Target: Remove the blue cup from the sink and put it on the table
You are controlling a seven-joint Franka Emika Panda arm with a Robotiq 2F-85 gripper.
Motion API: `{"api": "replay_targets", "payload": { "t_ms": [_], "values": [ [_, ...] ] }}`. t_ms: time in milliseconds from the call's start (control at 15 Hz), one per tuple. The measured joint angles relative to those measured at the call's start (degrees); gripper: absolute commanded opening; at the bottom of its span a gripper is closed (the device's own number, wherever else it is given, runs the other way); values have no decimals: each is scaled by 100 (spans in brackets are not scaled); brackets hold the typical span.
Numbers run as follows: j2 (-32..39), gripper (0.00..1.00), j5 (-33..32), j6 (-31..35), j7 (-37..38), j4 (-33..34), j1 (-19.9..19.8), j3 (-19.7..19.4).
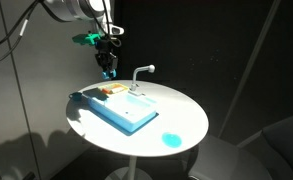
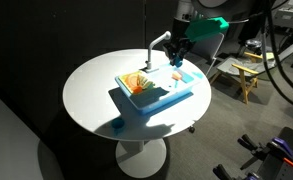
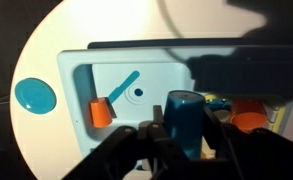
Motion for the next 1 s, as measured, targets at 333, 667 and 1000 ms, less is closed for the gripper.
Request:
{"api": "replay_targets", "payload": {
  "t_ms": [333,667,1000],
  "values": [
    [-590,16,-250,221,300,-692,-75,1],
    [-1041,16,-398,1030,318,-1452,-301,7],
    [-1326,16,-959,1837,392,-2068,-658,9]
  ]
}}
